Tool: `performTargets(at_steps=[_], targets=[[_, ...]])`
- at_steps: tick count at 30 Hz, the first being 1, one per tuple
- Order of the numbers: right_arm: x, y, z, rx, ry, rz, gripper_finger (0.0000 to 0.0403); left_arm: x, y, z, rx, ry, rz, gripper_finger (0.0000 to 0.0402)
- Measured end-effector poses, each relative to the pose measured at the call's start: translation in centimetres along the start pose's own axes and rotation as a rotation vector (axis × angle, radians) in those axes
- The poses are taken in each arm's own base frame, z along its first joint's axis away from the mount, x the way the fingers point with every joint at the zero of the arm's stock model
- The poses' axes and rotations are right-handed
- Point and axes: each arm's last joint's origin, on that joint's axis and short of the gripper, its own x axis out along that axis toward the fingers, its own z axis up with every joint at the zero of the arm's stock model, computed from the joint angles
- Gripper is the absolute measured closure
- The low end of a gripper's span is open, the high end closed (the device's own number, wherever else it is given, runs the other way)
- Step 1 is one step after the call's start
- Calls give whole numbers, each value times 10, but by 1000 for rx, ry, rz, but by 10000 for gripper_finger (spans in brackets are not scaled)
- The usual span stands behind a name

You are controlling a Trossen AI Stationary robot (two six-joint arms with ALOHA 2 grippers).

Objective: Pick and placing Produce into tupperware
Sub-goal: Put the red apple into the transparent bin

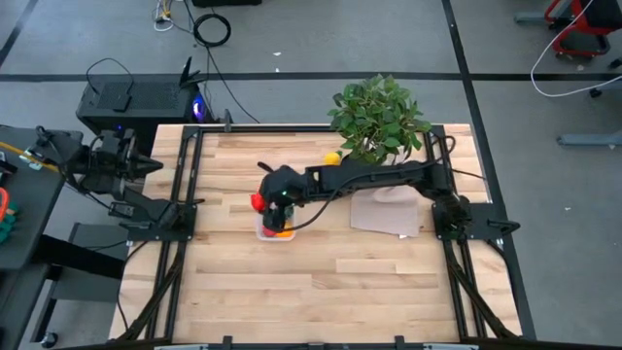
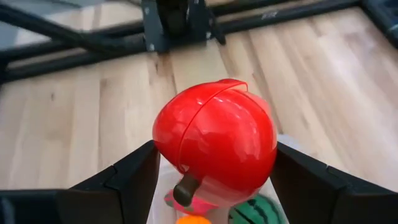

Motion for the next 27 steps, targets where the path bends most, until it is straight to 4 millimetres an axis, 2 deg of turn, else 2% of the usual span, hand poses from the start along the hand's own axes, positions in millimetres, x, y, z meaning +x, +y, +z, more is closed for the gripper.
performTargets(at_steps=[8,12,16,27], targets=[[33,-8,-17,33,66,-62,121,-2,-2,-1,-6,0,13,385],[42,-12,-23,39,86,-107,121,-2,-3,-1,-8,1,15,381],[48,-13,-29,47,119,-125,121,-3,-4,-1,-9,2,17,375],[47,-14,-33,48,159,-138,121,-3,-5,-2,-9,7,14,382]])
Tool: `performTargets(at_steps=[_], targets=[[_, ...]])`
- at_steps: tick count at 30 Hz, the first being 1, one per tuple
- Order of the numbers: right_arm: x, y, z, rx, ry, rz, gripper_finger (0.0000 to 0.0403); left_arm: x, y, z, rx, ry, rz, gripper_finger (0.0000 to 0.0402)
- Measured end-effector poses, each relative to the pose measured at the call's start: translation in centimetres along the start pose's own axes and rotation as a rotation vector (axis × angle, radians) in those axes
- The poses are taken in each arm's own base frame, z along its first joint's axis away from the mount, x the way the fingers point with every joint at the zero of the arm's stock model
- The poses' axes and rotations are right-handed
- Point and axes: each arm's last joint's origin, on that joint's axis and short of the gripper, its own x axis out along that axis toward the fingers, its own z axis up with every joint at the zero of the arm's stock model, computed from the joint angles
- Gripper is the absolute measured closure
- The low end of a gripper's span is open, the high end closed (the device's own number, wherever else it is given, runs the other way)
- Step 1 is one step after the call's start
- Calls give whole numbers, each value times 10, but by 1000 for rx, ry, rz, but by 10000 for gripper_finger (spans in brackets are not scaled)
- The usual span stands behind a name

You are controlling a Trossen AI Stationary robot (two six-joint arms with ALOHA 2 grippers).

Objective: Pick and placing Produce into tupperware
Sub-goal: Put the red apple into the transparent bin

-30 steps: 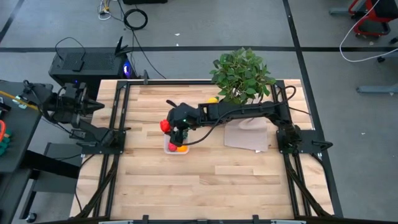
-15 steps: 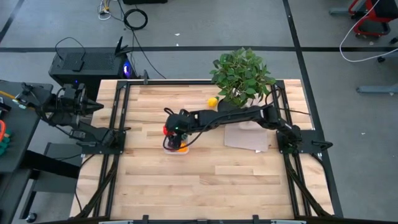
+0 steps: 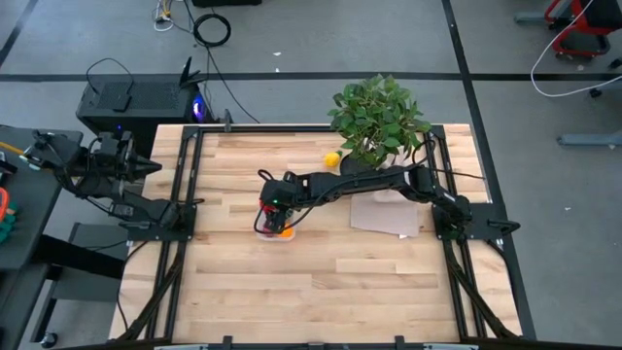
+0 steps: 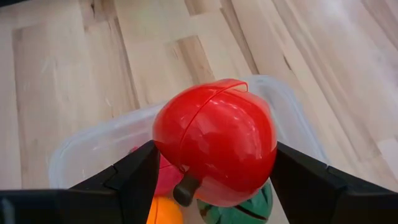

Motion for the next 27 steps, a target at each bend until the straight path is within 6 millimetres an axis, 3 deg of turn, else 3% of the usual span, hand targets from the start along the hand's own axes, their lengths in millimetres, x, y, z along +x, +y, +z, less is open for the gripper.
performTargets(at_steps=[27], targets=[[0,-1,-2,-3,23,-15,121,0,0,0,0,1,0,378]])
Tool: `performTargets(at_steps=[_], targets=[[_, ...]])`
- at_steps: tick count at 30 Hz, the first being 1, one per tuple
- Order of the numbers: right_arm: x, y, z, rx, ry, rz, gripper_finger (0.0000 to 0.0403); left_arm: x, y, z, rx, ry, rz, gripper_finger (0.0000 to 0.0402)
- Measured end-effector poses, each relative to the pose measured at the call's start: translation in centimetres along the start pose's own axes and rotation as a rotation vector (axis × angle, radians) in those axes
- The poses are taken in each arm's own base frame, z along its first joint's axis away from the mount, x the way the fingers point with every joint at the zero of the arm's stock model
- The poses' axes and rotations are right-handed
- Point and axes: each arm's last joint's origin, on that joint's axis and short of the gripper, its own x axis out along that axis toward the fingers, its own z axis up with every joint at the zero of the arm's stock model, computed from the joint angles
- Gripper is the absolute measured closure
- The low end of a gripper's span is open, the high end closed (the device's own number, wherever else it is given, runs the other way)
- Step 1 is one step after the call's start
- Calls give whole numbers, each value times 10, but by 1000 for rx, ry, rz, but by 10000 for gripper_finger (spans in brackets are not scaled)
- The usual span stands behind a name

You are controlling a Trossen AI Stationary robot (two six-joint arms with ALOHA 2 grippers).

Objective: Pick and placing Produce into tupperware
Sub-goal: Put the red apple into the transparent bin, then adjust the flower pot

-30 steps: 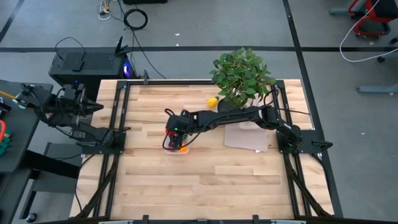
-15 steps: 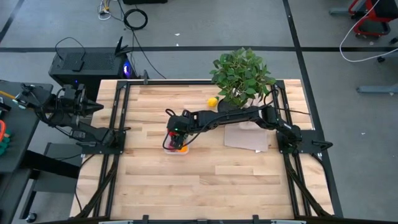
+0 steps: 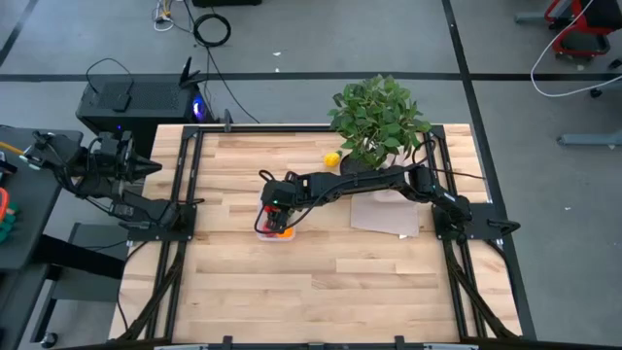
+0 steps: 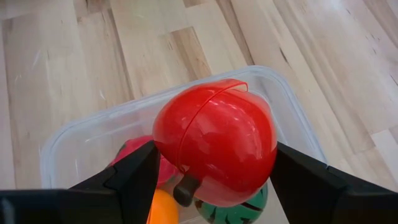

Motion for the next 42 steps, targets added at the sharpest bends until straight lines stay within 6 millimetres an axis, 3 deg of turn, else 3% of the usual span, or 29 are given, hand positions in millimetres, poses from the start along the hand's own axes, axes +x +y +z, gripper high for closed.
performTargets(at_steps=[14,27,42], targets=[[-1,0,0,5,-4,-6,117,0,0,0,0,0,0,375],[-1,0,1,26,-6,-10,57,0,0,0,1,1,0,376],[-2,8,-2,24,-8,-6,67,0,0,0,0,1,0,377]])
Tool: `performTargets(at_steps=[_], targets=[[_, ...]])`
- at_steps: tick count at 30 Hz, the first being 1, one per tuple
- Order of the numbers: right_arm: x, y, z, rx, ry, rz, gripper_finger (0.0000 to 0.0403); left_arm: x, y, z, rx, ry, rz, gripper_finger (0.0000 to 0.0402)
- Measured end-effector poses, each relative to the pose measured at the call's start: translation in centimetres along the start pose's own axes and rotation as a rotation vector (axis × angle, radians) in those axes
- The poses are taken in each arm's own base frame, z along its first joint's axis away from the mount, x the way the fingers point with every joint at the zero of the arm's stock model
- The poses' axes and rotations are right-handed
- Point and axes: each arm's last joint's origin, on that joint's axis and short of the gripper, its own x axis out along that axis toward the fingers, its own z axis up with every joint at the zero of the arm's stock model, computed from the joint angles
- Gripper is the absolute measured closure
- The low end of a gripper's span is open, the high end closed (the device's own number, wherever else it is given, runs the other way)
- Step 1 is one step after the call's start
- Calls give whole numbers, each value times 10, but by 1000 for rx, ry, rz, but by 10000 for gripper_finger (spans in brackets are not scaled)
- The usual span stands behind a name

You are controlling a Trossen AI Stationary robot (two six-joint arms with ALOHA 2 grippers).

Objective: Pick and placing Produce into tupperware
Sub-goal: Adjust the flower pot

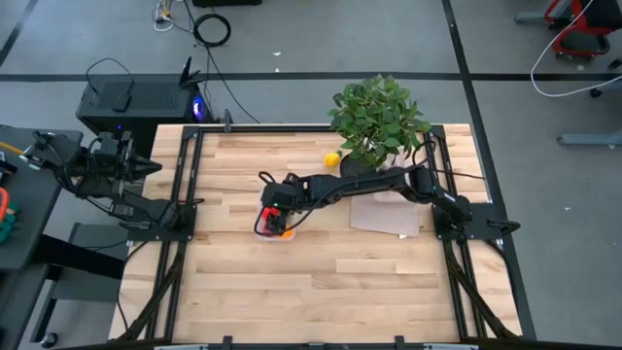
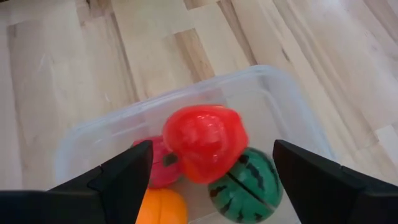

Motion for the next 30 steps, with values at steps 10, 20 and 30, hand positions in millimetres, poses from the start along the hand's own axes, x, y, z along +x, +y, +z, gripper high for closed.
performTargets(at_steps=[10,20,30], targets=[[-52,17,1,-27,-33,-30,99,0,0,0,-3,-1,0,385],[-115,46,-22,2,45,-33,102,0,0,0,-9,-2,0,381],[-147,94,-99,-51,332,-169,110,0,0,0,-8,-1,0,380]])
